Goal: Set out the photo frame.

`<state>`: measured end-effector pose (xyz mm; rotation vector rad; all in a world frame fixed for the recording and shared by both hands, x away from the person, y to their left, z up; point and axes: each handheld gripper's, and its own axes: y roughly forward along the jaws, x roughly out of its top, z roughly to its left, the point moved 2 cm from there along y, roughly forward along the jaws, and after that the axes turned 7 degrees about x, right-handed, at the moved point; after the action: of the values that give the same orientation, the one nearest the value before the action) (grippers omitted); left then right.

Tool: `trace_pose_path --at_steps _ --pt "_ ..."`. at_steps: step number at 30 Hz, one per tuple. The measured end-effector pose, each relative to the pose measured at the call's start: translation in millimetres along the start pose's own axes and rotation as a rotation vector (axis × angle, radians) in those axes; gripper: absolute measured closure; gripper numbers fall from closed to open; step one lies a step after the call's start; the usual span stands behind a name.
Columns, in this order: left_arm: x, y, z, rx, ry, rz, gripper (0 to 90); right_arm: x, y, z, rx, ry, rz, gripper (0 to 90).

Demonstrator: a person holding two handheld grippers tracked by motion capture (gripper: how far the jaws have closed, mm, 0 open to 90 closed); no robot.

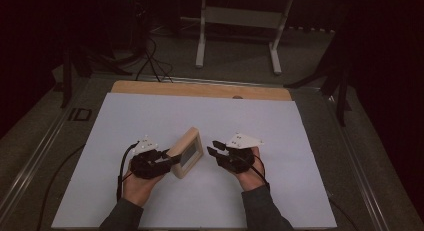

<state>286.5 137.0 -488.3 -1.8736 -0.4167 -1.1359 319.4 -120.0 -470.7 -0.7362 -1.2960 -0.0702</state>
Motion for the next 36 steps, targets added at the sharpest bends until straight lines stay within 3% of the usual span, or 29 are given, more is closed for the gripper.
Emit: trace_pose_path --at_steps 14,24,36 --pt "-0.4 0.8 -5.5 -0.011 0.061 -0.005 60.4 10.8 -1.6 -6.2 -0.023 -0.008 -0.036 73.8" --pt "-0.7 1.4 -10.9 -0.006 0.103 -0.006 60.4 18.6 7.7 -12.9 -0.035 -0.005 -0.06 89.5" --pt "-1.1 2.3 -18.0 -0.003 0.159 -0.002 60.2 34.3 29.7 -12.7 -0.035 -0.012 -0.056 89.9"
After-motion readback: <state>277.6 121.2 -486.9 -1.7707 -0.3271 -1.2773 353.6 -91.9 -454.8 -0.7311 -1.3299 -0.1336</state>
